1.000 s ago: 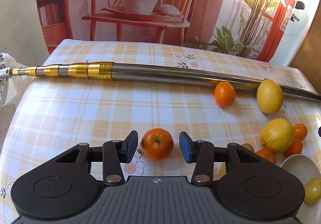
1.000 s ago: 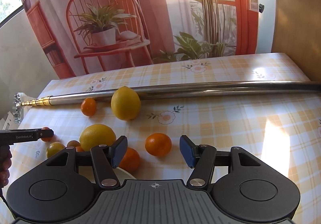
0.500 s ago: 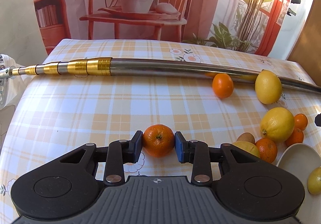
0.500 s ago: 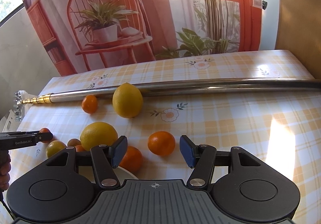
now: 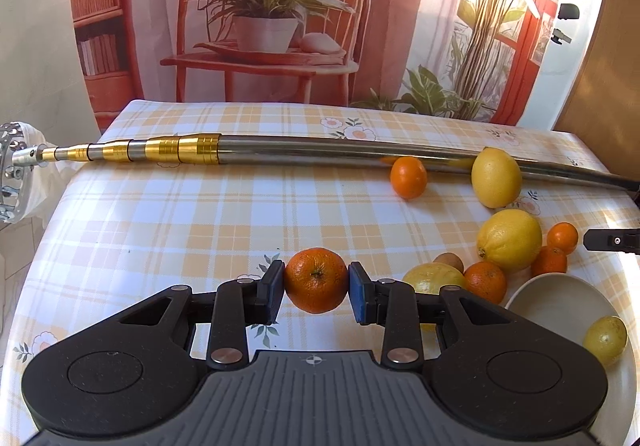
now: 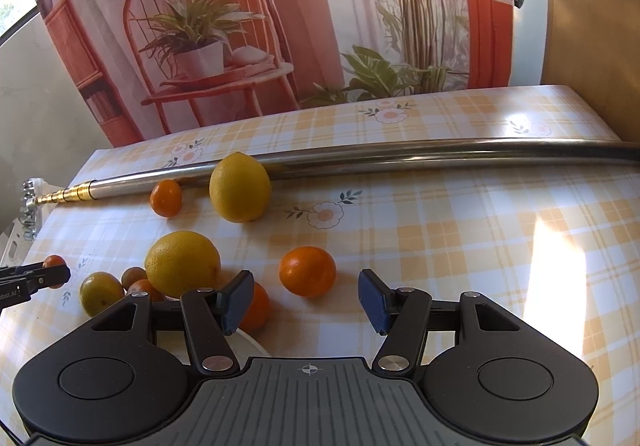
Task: Organize fruits
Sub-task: 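Grasp another orange with the right tool while the left tool carries its orange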
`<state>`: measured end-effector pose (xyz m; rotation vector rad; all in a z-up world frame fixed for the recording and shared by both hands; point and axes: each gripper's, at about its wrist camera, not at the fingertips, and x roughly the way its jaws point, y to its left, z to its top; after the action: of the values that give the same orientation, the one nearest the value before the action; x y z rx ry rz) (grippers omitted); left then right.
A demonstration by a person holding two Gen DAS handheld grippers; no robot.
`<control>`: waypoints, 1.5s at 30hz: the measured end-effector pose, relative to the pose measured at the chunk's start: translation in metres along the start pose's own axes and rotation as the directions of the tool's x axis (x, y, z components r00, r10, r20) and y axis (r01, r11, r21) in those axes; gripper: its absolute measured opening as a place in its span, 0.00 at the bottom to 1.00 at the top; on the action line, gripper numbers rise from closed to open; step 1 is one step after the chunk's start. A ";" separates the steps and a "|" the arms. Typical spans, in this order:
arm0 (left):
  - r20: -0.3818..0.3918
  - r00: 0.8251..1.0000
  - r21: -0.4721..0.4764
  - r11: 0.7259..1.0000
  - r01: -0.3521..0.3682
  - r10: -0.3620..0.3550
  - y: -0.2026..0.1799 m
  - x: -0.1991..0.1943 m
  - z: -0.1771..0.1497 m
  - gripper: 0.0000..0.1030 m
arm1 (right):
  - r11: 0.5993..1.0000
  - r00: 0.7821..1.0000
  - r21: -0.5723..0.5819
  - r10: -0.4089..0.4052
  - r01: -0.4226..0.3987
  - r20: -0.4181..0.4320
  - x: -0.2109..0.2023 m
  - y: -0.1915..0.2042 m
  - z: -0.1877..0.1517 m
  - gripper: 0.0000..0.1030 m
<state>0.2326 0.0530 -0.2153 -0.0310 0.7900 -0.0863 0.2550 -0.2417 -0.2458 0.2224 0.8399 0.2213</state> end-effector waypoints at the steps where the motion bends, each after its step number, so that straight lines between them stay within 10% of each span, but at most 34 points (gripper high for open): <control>1: 0.005 1.000 0.001 1.000 0.003 -0.003 -0.002 -0.002 0.000 0.35 | 1.000 1.000 0.006 0.000 0.000 -0.001 0.001 -0.001 0.000 0.52; 24: 0.038 0.995 0.060 0.994 0.086 -0.088 -0.043 -0.029 -0.012 0.35 | 0.992 0.997 0.106 0.066 -0.063 -0.027 0.048 -0.013 0.007 0.35; 45: 0.004 0.988 0.131 0.980 0.153 -0.155 -0.071 -0.044 -0.033 0.35 | 0.986 0.994 0.127 0.099 -0.104 0.046 -0.004 -0.009 -0.008 0.34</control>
<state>0.1733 -0.0138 -0.2034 0.0311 0.7657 -0.2837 0.2471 -0.2504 -0.2512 0.3904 0.8054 0.2572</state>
